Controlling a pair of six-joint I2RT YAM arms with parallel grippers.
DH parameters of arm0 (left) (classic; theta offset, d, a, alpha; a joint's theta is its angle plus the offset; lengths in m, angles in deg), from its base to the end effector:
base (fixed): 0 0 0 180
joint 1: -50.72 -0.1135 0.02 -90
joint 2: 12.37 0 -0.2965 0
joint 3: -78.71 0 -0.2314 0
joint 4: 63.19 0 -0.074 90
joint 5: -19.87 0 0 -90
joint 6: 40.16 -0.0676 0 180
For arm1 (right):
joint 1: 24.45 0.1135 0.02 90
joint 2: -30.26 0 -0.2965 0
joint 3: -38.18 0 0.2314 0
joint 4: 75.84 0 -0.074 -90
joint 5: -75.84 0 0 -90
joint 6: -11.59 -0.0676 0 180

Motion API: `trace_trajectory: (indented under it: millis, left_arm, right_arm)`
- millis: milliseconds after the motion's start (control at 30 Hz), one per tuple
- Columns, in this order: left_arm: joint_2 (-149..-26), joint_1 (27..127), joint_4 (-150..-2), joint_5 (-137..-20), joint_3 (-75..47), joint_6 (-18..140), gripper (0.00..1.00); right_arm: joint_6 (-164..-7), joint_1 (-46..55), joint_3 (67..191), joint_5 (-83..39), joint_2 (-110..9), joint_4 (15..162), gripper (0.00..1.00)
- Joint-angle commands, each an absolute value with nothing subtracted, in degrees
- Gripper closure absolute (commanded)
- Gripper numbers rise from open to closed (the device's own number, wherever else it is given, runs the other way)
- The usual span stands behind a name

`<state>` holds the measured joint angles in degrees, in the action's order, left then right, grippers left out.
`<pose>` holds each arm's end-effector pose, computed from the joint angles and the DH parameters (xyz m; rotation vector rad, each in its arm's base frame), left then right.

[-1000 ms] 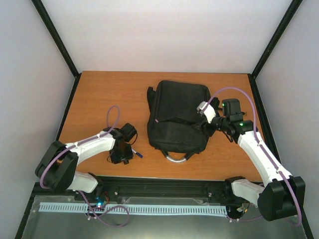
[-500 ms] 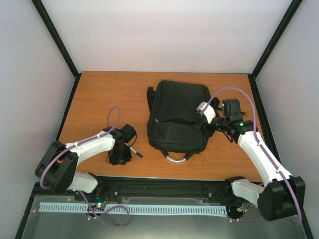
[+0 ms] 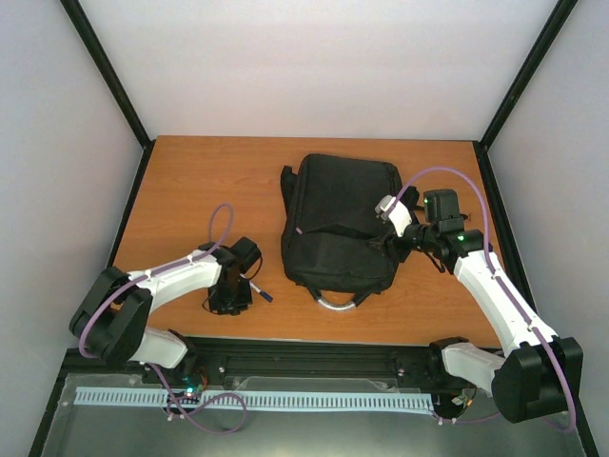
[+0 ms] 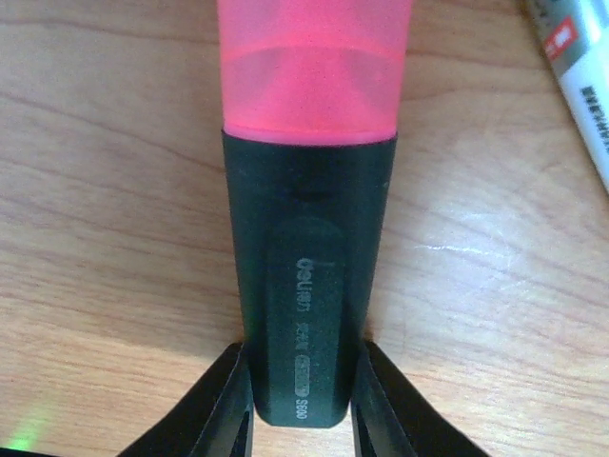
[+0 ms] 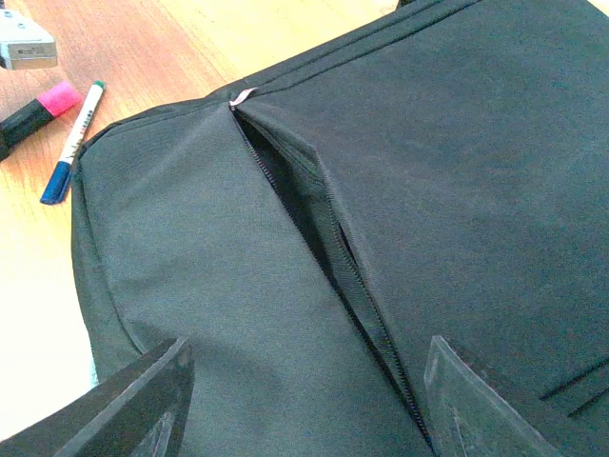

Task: Pack the student bag
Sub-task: Pick up the stationery from the center of the board.

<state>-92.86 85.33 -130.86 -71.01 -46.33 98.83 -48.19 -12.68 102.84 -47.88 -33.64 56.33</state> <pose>0.1409 -0.0985 0.1648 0.3873 -3.0651 -0.0398 0.1976 0.0795 0.2875 -1.0634 2.0177 0.5347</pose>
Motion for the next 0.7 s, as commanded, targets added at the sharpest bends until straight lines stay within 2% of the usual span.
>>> trace_trajectory:
  millis: [0, 133, 300, 667]
  left_arm:
    - [-90.1, 85.34, -134.16, -72.66, -44.26, 98.49, 0.85]
    - [-81.6, 85.41, -138.17, -75.16, -40.91, 98.3, 0.86]
    - [-73.55, 85.52, -133.33, -82.86, -37.56, 96.78, 0.86]
    - [-75.93, 86.85, -115.02, -94.24, -31.99, 90.25, 0.87]
  right_arm:
    - [-47.44, -12.38, 103.23, -49.25, -33.46, 56.32, 0.32]
    - [-47.43, -12.36, 103.12, -47.79, -33.71, 56.89, 0.32]
    - [-46.78, -12.17, 103.22, -44.05, -35.09, 58.17, 0.33]
    - [-45.59, -1.89, 110.3, -23.73, -49.74, 62.13, 0.4]
